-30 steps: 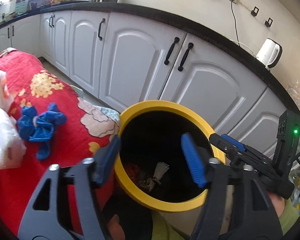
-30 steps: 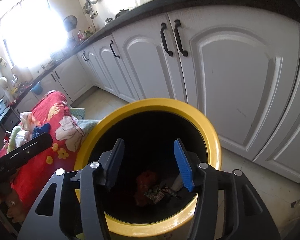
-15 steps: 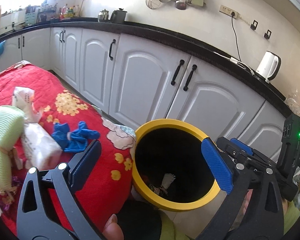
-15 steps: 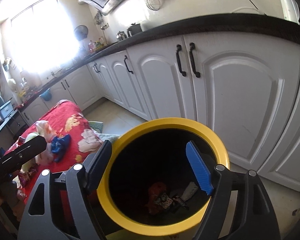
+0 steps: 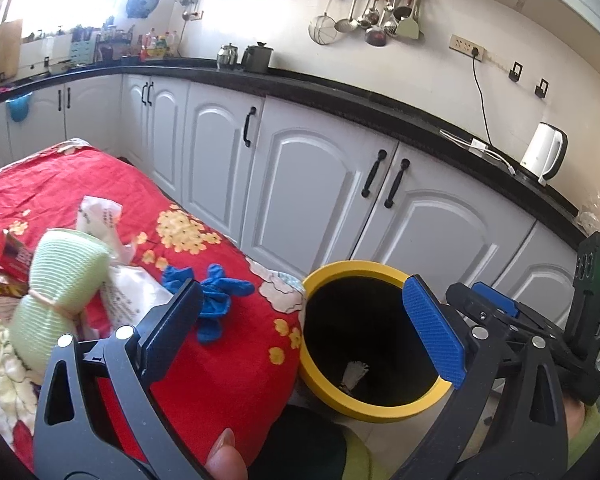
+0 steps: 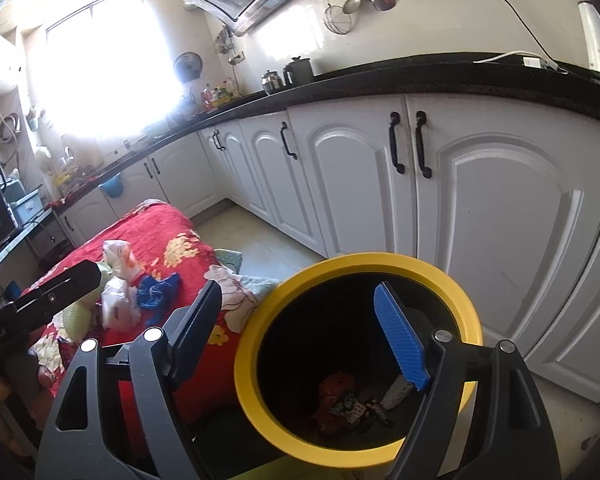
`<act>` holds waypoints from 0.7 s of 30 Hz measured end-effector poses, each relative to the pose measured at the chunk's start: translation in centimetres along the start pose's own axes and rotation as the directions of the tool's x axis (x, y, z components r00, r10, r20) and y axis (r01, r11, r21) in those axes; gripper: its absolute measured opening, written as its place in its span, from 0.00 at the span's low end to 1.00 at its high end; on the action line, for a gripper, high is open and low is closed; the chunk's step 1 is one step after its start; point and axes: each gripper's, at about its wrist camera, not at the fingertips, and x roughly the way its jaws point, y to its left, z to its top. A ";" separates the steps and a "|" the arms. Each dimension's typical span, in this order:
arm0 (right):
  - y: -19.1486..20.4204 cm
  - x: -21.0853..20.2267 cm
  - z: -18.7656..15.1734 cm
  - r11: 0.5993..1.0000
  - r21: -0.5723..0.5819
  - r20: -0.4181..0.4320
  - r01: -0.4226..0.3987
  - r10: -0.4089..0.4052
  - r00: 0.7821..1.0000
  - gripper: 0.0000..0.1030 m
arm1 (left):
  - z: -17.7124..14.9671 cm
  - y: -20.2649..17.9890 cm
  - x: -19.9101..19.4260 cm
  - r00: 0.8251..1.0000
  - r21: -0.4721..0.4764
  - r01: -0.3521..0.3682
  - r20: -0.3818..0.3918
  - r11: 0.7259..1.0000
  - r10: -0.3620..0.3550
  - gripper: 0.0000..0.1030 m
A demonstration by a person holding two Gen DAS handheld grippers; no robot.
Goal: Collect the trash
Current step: 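Move both grippers back over the remaining trash on the table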
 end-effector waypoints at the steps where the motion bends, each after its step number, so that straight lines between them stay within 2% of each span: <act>1: 0.3 -0.1 0.0 1.000 -0.006 0.000 -0.004 0.004 1.000 0.74 | 0.0 0.1 -0.2 1.000 0.000 -0.003 0.003 1.000 0.003 0.89; 21: 6.5 -0.3 0.0 0.991 -0.100 -0.005 -0.090 0.090 0.996 0.77 | 0.7 5.4 -4.1 0.993 -0.061 -0.093 0.070 0.994 0.097 0.89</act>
